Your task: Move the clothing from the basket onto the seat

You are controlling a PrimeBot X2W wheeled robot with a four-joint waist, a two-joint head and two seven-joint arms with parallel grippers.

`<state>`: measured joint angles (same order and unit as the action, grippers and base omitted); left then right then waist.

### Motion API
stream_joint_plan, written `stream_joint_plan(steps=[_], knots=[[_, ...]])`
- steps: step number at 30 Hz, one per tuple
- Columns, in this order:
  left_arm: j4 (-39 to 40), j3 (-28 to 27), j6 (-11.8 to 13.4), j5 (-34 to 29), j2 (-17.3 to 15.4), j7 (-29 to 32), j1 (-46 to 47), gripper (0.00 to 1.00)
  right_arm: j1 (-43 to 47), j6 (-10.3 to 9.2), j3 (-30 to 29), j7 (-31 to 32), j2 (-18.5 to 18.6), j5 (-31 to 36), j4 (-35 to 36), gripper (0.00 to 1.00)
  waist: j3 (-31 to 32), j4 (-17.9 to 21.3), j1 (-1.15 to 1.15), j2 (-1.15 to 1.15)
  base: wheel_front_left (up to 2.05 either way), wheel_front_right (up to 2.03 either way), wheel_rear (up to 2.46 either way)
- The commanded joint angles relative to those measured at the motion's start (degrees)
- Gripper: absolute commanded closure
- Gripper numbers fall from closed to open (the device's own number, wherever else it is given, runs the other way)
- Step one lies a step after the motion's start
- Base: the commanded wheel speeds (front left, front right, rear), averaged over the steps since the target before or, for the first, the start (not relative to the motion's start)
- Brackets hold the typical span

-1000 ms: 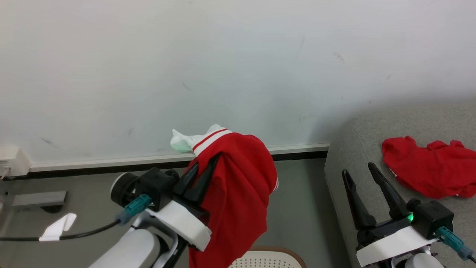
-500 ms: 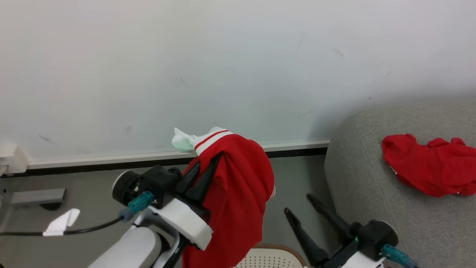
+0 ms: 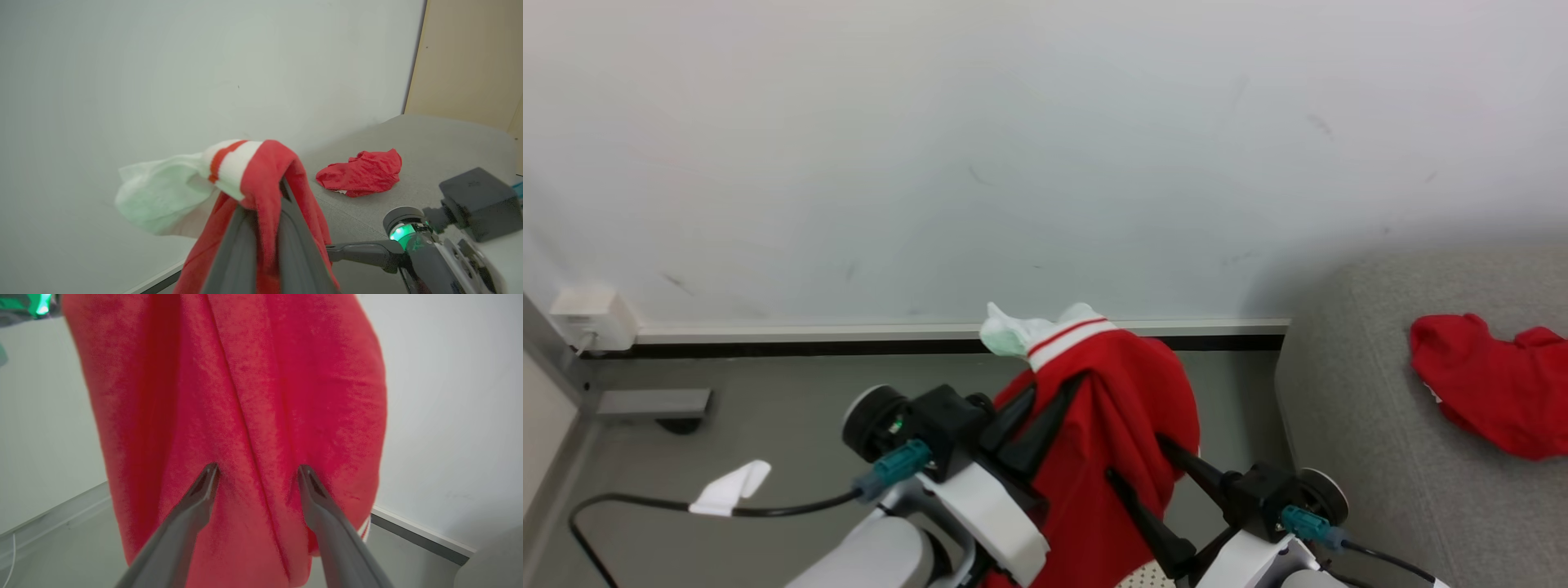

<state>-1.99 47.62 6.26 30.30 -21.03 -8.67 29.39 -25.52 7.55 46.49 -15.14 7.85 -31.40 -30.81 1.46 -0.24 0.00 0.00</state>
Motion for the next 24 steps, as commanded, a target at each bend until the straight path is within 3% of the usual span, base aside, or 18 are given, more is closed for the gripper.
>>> stream_joint_plan(steps=[1, 11, 16, 17, 18, 19, 24], knots=[[-0.08, 0.24, -0.21, -0.15, 0.19, -0.12, 0.56, 1.00, -0.67, -0.14, 0.39, 0.03, 0.16, -0.14, -0.93, 0.00, 0.12, -0.69, 0.00, 0.00, 0.00, 0.00, 0.00], [-0.78, 3.45, -2.10, 0.23, 3.24, 0.54, 1.39, 1.00, -4.65, -0.14, 6.83, 0.04, -2.74, -6.55, -12.97, 0.00, 0.87, -5.54, 0.00, 0.00, 0.00, 0.00, 0.00], [-0.81, 4.34, -2.59, 0.55, 3.91, 0.80, 1.43, 1.00, -7.30, -0.14, 9.82, 0.03, -3.59, -9.78, -15.06, 0.00, 1.03, -6.87, 0.00, 0.00, 0.00, 0.00, 0.00], [-0.84, 4.51, -2.69, 0.61, 3.97, 0.84, 1.38, 1.00, -7.62, -0.14, 10.18, 0.04, -3.60, -10.17, -15.26, 0.52, 1.04, -7.05, 0.00, 0.00, 0.00, 0.00, 0.00], [-0.86, 4.68, -2.79, 0.67, 4.01, 0.87, 1.29, 1.00, -8.03, -0.14, 10.52, 0.04, -3.64, -10.63, -15.40, 0.71, 1.04, -7.20, 0.00, 0.00, 0.00, 0.00, 0.00], [-0.88, 4.81, -2.85, 0.77, 4.05, 0.92, 1.18, 1.00, -8.47, -0.14, 10.79, 0.04, -3.69, -10.91, -15.43, 1.00, 1.05, -7.35, 0.00, 0.00, 0.00, 0.00, 0.00], [-1.20, 4.77, -2.50, 1.23, 3.83, 0.81, 0.57, 1.00, -9.27, -0.14, 11.71, 0.03, -3.72, -12.29, -14.89, 1.00, 1.04, -7.66, 0.00, 0.00, 0.00, 0.00, 0.00]])
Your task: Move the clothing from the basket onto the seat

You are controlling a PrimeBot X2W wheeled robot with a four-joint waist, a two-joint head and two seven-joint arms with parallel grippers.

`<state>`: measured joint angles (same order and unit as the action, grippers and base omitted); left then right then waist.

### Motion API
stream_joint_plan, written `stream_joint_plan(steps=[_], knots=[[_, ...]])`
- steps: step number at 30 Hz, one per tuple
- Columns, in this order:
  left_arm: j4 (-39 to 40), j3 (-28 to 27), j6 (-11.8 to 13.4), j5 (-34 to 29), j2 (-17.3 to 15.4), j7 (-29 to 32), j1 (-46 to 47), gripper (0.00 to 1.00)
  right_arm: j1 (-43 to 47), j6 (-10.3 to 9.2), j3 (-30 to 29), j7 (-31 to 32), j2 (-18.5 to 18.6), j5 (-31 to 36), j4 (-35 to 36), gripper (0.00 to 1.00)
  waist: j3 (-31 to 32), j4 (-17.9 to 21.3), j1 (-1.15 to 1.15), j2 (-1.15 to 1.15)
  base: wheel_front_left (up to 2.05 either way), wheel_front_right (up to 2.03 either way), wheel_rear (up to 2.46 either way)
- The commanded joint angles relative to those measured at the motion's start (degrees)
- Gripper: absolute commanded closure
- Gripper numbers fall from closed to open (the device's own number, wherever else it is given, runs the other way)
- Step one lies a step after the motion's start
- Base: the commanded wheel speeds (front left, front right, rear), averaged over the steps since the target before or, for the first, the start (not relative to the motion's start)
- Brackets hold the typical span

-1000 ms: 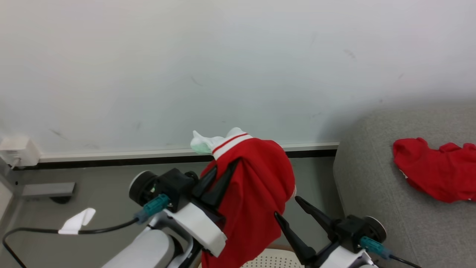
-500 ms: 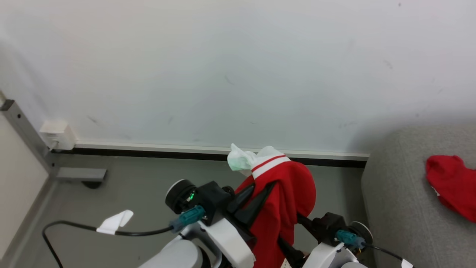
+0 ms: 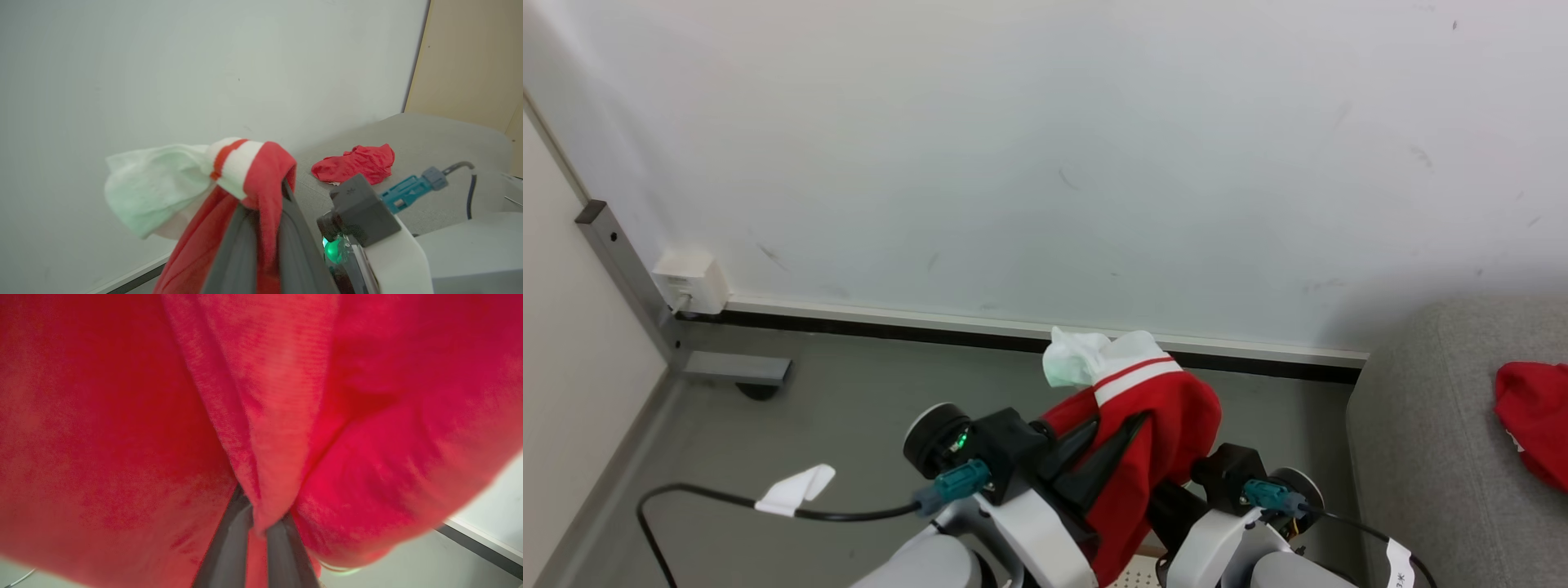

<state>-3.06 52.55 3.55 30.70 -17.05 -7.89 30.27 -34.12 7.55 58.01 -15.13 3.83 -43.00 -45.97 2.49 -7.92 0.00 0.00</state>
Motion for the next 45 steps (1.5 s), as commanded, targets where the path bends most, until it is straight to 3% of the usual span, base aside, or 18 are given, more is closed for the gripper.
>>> stream_joint_plan(steps=[1, 8, 13, 22, 24, 25, 35, 45], knots=[[-0.25, -0.36, 0.40, 0.99, -0.30, -0.06, -0.40, 1.00, -0.82, -0.14, 0.12, 0.02, 0.57, -0.79, 0.56, 1.00, -0.02, 0.05, 0.00, 0.00, 0.00, 0.00, 0.00], [-2.22, -1.51, 1.50, 1.45, -0.89, -1.11, -1.03, 1.00, 1.69, -0.14, -3.12, 0.02, 3.21, 0.63, 5.45, 1.00, -0.08, 0.55, 0.00, 0.00, 0.00, 0.00, 0.00], [-3.32, -2.12, 2.10, 1.77, -1.50, -2.10, -1.85, 1.00, 5.00, -0.14, -10.99, 0.02, 5.29, 4.02, 11.47, 1.00, -0.06, 1.33, 0.00, 0.00, 0.00, 0.00, 0.00], [-3.58, -1.31, 2.73, 2.29, -1.74, -2.97, -4.77, 0.99, 10.60, -0.14, -23.79, 0.01, 5.23, 9.62, 19.63, 1.00, -0.53, 3.83, 0.00, 0.00, 0.00, 0.00, 0.00], [-3.60, -0.93, 2.52, 2.33, -1.44, -3.14, -5.07, 0.31, 11.06, -0.14, -25.48, 0.02, 5.59, 10.57, 21.16, 1.00, -0.69, 4.51, 0.00, 0.00, 0.00, 0.00, 0.00], [-3.61, -0.85, 2.57, 2.23, -1.33, -3.29, -5.21, 0.01, 11.20, -0.14, -26.41, 0.02, 5.68, 10.87, 21.96, 1.00, -0.77, 4.97, 0.00, 0.00, 0.00, 0.00, 0.00], [-2.60, 0.60, 2.53, 1.09, -0.57, -4.07, -5.31, 0.00, 12.85, -0.14, -35.30, 0.03, 7.01, 15.03, 28.11, 1.00, -1.65, 10.04, 0.00, 0.00, 0.00, 0.00, 0.00], [-2.14, 0.47, 3.08, -0.36, -1.08, -5.34, -4.53, 0.00, 12.55, -0.14, -40.30, 0.02, 9.36, 17.90, 33.08, 1.00, -3.53, 19.29, 0.00, 0.00, 0.00, 0.00, 0.00]])
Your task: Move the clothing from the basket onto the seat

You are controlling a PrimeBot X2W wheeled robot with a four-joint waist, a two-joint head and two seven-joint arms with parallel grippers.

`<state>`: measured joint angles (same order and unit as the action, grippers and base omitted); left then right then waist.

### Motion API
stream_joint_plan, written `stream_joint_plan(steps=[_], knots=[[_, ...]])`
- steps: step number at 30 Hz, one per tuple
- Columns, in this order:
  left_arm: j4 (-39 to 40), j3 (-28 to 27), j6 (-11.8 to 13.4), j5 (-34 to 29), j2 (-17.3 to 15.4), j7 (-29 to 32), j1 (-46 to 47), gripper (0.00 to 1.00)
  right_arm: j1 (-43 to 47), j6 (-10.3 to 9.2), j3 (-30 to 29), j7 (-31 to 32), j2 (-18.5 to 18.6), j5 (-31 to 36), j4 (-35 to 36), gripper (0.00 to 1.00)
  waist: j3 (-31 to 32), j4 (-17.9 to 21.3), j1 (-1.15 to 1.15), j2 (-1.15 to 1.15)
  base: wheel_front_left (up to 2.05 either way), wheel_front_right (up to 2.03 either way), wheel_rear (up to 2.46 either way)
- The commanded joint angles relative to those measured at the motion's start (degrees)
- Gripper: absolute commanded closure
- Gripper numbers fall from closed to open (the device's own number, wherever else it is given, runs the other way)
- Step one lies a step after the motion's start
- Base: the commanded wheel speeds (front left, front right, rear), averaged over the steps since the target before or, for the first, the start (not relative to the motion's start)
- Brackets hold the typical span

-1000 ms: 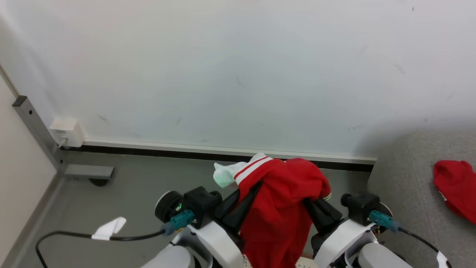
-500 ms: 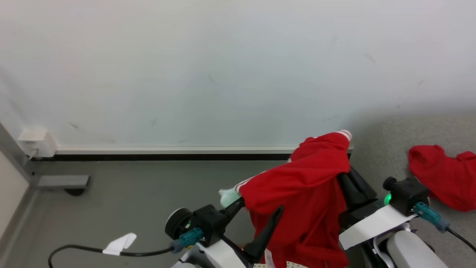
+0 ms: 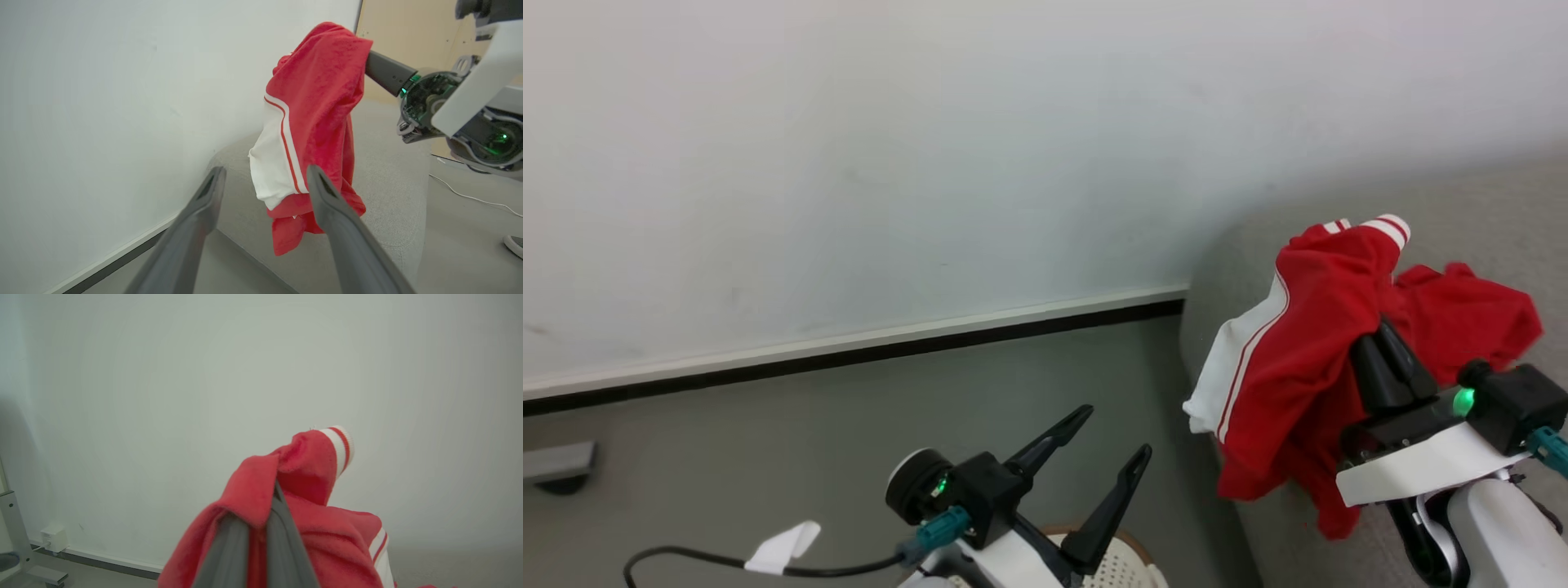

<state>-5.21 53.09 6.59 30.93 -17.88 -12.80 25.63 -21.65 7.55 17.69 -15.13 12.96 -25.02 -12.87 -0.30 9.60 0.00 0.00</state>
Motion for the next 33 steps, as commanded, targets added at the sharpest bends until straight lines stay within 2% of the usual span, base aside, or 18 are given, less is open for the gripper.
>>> stream_joint_plan(steps=[1, 10, 17, 24, 33], knots=[[0.09, 0.08, -0.09, -0.84, -0.22, -0.74, 0.35, 0.00, 0.06, -0.14, -0.52, 0.02, 0.56, 0.03, 0.45, 1.00, -0.96, 2.78, 0.00, 0.00, 0.00, 0.00, 0.00], [-1.03, 0.02, -1.39, -3.00, -0.02, -1.92, 1.52, 0.00, 0.75, -0.14, -3.29, 0.02, 0.93, -1.62, 5.20, 1.00, -2.43, 11.05, 0.00, 0.00, 0.00, 0.00, 0.00], [-3.35, -0.16, -2.39, -3.94, 0.72, -2.33, 1.62, 0.00, 0.21, -0.14, -5.03, 0.02, 1.34, -4.10, 8.21, 1.00, -3.73, 14.64, 0.00, 0.00, 0.00, 0.00, 0.00], [-4.65, -0.14, -3.53, -4.48, 1.19, -2.32, 3.14, 0.00, -3.99, -0.14, -7.70, 0.02, 3.75, -7.00, 9.25, 1.00, -6.69, 14.93, 0.00, 0.00, 0.00, 0.00, 0.00], [-4.15, 0.32, -4.65, -6.39, 0.32, -0.44, 7.79, 0.00, -14.37, -0.14, -13.42, 0.03, 10.48, -9.80, 3.88, 1.00, -15.63, 10.88, 0.00, 0.00, 0.00, 0.00, 0.00]])
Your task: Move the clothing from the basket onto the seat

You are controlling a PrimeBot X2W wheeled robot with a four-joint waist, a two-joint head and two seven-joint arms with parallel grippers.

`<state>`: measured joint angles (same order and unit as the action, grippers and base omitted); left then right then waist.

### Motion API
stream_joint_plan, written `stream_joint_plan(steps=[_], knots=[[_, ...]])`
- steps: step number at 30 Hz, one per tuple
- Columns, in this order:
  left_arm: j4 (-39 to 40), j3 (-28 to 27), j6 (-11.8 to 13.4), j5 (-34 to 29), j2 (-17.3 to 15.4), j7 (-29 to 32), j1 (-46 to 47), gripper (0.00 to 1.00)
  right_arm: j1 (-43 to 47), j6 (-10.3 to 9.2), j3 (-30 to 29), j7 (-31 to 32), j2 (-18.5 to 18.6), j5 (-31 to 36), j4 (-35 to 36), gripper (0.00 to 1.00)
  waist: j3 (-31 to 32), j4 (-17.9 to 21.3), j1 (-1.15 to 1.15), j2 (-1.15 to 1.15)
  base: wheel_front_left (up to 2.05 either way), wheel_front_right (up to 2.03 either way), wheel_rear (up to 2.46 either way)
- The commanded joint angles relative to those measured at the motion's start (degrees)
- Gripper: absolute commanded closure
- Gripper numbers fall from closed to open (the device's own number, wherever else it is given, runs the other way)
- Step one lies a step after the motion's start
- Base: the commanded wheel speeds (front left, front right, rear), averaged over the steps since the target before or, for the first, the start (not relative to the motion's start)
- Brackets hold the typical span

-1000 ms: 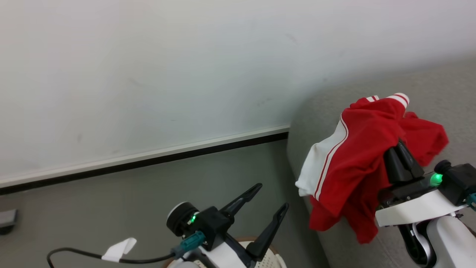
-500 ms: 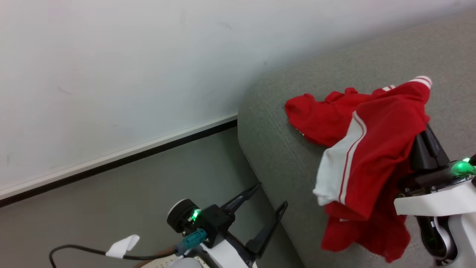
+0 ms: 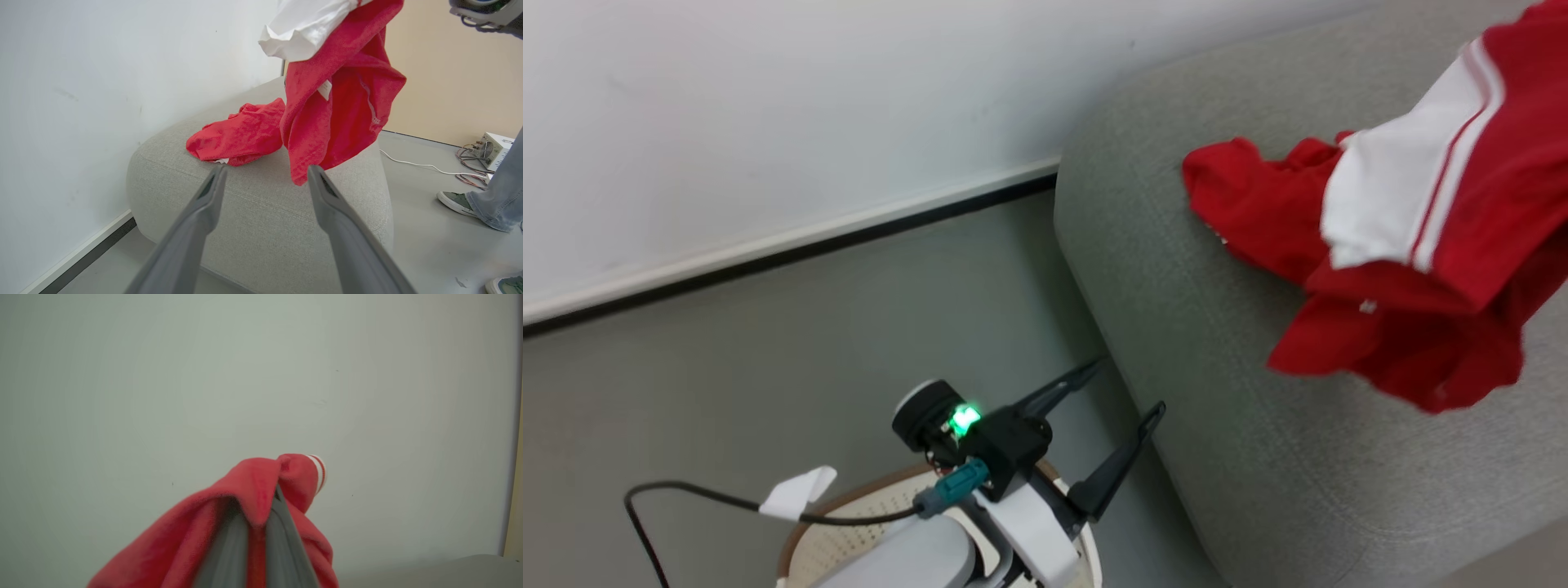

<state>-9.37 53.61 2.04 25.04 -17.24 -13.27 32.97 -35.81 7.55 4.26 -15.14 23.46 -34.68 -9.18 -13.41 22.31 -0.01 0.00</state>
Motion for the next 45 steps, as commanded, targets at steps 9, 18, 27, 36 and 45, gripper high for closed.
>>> stream_joint_plan(steps=[9, 18, 27, 36, 45], knots=[[1.48, -0.31, -0.45, -2.24, -1.12, 1.74, 5.22, 0.00, -8.62, -0.14, -2.30, 0.06, 4.71, 0.23, -13.83, 1.00, -11.04, -5.69, 0.01, 0.00, 0.00, 0.00, 0.00], [0.00, -0.26, -0.45, -2.01, -0.35, 1.01, 6.79, 0.00, -14.36, -0.14, 12.88, 11.41, 9.26, -6.42, -30.21, 1.00, -13.40, -7.71, 0.01, 0.00, 0.00, 0.00, 0.00], [-2.22, -0.44, -0.47, -0.80, 0.90, -0.28, 6.08, 0.00, -16.58, -0.14, 25.04, 27.58, 11.63, -13.03, -37.58, 0.97, -11.14, -8.62, 0.01, 0.00, 0.00, 0.00, 0.00], [-3.84, -1.21, 0.11, 0.49, 0.91, -1.44, 2.47, 0.00, -16.00, -0.14, 31.64, 29.42, 13.06, -16.89, -38.95, 0.00, -4.25, -8.30, 0.01, 0.00, 0.00, 0.00, 0.00], [-3.91, -2.93, 1.13, 2.33, 0.87, -1.95, -3.05, 0.00, -14.15, -0.14, 37.56, 32.40, 16.80, -18.26, -35.19, 0.00, 4.60, -8.49, 0.01, 0.00, 0.00, 0.00, 0.00]])
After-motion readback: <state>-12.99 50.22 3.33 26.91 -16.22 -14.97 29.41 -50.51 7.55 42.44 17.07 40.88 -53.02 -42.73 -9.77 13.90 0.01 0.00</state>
